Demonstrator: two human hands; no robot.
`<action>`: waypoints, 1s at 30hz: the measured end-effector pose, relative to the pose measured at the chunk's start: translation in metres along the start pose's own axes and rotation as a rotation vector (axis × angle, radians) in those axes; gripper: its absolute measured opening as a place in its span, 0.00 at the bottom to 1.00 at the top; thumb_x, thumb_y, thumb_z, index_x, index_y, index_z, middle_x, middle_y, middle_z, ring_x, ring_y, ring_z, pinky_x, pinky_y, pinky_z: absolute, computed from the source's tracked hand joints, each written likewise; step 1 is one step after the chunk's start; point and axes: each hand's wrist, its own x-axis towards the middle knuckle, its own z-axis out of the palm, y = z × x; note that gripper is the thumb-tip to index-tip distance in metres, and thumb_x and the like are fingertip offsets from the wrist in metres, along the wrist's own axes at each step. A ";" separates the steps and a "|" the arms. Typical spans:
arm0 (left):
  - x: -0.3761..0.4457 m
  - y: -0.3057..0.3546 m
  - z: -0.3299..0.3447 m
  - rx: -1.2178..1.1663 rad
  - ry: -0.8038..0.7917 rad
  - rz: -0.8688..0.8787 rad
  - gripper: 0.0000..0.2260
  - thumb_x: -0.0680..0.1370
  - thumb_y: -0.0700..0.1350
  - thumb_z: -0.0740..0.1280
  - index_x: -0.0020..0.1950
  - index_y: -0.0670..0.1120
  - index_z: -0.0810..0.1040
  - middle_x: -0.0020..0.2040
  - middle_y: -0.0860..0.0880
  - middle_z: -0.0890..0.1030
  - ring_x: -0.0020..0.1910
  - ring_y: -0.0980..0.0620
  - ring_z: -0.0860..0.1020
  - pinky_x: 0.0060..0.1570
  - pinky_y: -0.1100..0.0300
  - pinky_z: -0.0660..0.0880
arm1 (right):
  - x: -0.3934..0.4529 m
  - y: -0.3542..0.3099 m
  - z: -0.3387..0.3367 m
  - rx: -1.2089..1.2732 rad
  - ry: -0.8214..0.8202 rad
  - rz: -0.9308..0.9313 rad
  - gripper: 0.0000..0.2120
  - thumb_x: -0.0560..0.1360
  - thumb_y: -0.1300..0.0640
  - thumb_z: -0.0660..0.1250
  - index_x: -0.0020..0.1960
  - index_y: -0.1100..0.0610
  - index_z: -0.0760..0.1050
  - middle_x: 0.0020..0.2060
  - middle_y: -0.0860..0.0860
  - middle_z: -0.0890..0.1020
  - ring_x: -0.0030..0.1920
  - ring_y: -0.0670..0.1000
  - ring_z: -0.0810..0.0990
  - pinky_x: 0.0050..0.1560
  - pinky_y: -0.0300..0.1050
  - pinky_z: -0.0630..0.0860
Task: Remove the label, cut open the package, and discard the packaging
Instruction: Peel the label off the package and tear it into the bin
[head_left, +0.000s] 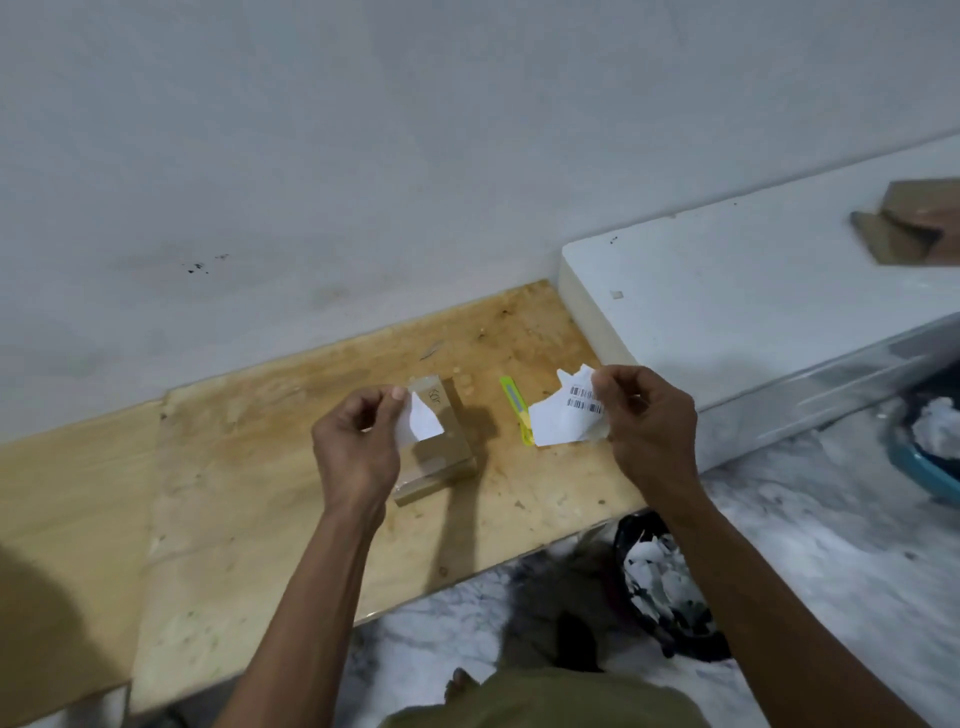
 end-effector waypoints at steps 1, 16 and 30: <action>-0.001 -0.003 0.002 0.029 -0.043 0.006 0.03 0.75 0.44 0.74 0.41 0.50 0.85 0.42 0.52 0.86 0.42 0.56 0.80 0.47 0.57 0.78 | -0.005 0.002 -0.005 -0.025 0.028 0.012 0.03 0.76 0.52 0.70 0.45 0.50 0.81 0.39 0.44 0.84 0.40 0.45 0.83 0.44 0.53 0.82; -0.086 -0.059 0.139 0.241 -0.617 0.059 0.05 0.76 0.44 0.74 0.41 0.43 0.84 0.37 0.43 0.84 0.34 0.56 0.77 0.39 0.62 0.74 | -0.085 0.086 -0.156 -0.259 0.524 0.440 0.06 0.79 0.53 0.65 0.47 0.54 0.78 0.37 0.43 0.79 0.39 0.48 0.80 0.37 0.38 0.73; -0.202 -0.176 0.340 0.662 -0.810 0.111 0.04 0.76 0.44 0.73 0.45 0.45 0.87 0.41 0.49 0.86 0.40 0.51 0.81 0.44 0.60 0.75 | -0.037 0.286 -0.208 -0.371 0.446 0.751 0.06 0.79 0.56 0.63 0.44 0.54 0.74 0.40 0.53 0.81 0.41 0.54 0.79 0.39 0.44 0.70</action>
